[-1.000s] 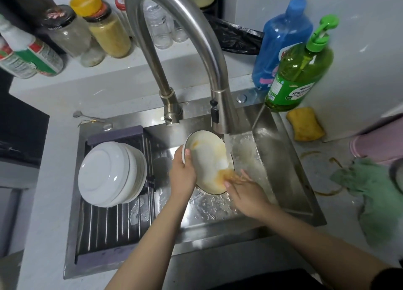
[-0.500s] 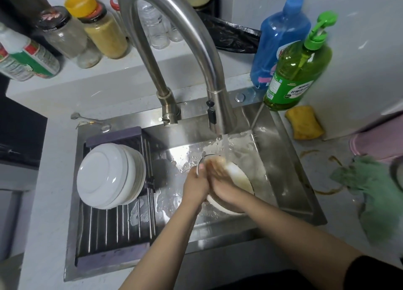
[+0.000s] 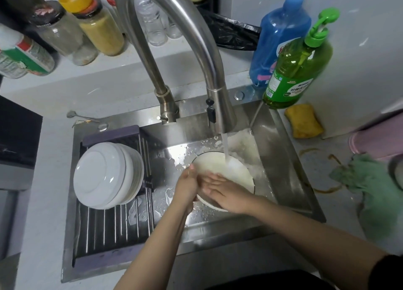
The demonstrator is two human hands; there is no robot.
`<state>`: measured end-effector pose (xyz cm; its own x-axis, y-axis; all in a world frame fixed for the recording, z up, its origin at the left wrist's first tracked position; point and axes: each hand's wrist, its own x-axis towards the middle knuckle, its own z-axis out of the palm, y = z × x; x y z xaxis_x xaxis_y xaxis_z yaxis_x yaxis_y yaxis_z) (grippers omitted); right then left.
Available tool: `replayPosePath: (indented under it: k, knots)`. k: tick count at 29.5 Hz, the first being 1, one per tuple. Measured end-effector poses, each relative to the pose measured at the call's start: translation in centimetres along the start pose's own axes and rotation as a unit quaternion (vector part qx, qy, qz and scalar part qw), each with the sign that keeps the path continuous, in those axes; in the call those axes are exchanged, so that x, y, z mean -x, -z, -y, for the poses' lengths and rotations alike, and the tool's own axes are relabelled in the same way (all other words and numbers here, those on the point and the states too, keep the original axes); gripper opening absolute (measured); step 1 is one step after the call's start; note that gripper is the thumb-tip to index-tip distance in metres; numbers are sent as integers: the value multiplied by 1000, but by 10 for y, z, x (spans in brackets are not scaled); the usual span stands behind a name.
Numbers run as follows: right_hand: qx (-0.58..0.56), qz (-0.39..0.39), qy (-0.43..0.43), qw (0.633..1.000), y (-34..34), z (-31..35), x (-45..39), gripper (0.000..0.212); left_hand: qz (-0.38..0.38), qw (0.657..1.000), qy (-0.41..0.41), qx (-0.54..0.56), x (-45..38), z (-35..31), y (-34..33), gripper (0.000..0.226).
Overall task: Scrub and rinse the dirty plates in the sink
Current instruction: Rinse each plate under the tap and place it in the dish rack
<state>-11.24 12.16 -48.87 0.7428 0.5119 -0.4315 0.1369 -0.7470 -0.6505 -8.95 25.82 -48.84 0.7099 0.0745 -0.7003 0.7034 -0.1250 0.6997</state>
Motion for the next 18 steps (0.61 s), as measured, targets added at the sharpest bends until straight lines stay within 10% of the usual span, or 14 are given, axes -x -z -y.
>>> replayPosePath:
  k: [8,12,18]
  knots:
    - [-16,10,-11,1000,5,7,1,48,-5,1000,-23,-7,6,-2,-4,36]
    - [-2,-46,-151,987,2,2,-14,53,-8,997,-55,-56,10,-2,-9,30]
    - [-204,89,-14,975,-3,11,18,43,-72,995,-55,-47,3,-11,15,37]
